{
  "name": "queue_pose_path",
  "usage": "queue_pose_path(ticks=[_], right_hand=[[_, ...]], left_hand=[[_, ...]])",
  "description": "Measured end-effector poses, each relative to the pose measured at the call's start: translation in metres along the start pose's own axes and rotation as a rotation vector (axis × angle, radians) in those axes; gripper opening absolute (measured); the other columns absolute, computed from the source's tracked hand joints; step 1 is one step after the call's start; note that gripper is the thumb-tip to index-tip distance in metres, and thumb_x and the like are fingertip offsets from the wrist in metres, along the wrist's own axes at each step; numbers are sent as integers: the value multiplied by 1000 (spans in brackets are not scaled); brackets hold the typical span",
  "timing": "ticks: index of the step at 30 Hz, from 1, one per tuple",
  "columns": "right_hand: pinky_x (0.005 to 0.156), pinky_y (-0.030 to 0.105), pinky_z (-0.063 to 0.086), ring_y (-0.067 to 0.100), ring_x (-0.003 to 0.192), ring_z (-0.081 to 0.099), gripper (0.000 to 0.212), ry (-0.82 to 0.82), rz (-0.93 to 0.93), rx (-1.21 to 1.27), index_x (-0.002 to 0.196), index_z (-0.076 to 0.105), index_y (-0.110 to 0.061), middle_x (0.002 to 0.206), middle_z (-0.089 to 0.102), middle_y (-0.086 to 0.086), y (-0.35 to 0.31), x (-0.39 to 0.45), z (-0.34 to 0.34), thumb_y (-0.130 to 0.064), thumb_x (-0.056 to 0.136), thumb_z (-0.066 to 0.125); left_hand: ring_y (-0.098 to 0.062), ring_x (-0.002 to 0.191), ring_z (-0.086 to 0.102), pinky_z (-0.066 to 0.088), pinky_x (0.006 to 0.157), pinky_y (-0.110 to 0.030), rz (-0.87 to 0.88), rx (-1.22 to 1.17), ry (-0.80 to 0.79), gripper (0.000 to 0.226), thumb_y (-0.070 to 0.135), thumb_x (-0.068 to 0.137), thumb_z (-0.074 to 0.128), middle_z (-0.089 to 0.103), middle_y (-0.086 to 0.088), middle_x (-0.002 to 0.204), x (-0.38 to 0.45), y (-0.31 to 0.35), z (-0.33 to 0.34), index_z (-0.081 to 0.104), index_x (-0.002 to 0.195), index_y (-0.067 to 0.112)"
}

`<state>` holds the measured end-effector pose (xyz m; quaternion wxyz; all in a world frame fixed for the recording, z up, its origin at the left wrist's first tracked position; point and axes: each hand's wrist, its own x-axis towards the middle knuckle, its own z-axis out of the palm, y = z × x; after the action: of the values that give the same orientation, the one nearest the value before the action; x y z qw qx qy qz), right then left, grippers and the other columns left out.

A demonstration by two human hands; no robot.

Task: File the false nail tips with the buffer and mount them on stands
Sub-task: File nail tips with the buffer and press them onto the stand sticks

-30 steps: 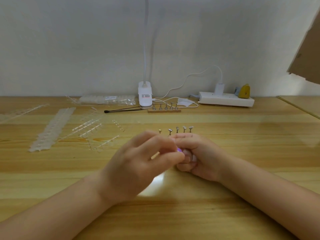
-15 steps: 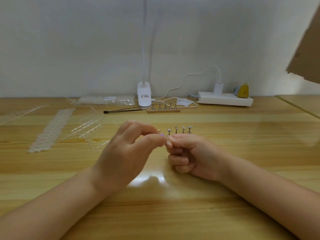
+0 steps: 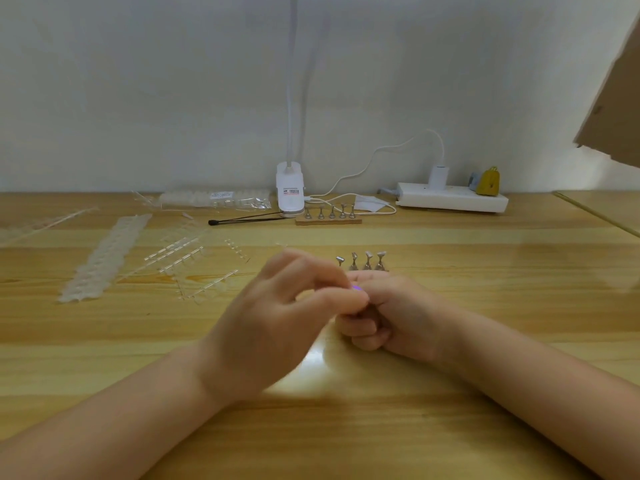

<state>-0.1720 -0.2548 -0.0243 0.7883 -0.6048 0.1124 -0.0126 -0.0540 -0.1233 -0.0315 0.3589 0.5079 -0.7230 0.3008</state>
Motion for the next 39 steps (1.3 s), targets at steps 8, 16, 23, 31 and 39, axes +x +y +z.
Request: queue_pose_path(ticks=[8,16,23,31,39], right_hand=[[35,14,20,4,42,29,11,62,-13,61,77,54,-14,57,31,-5,0,1,0,-22,84,55],[31,14,20,3,37,25,20,249,-88,141,60,69,-16,55,24,-6,3,6,-1,-26,77,65],[30,14,18,2,37,24,30,283,-62,178,60,65,-15,59,23,-4,2,5,0,-16,89,58],[32,14,21,3,38,27,36,218,-43,138,61,61,-16,55,29,-5,1,2,3,-19,95,53],[34,14,23,3,40,30,13,75,-57,40,70,57,-15,55,35,-5,2,1,4,-24,80,57]], left_hand=[[-19,87,56,43,86,-24,18,13,22,16,7,93,62,60,0,98,-2,-2,3,66,102,19],[-24,82,59,46,80,-29,-48,95,37,17,6,89,67,64,-4,93,-5,-17,-5,65,102,18],[-29,75,61,51,67,-38,-33,266,-34,28,-10,76,73,67,-11,85,-8,-25,-6,76,95,10],[-25,82,57,50,75,-33,48,254,-42,21,-6,84,66,64,-8,92,-6,-16,-4,75,96,9],[-21,88,55,43,86,-23,40,118,-21,19,5,91,62,59,-2,99,-5,-1,3,69,104,17]])
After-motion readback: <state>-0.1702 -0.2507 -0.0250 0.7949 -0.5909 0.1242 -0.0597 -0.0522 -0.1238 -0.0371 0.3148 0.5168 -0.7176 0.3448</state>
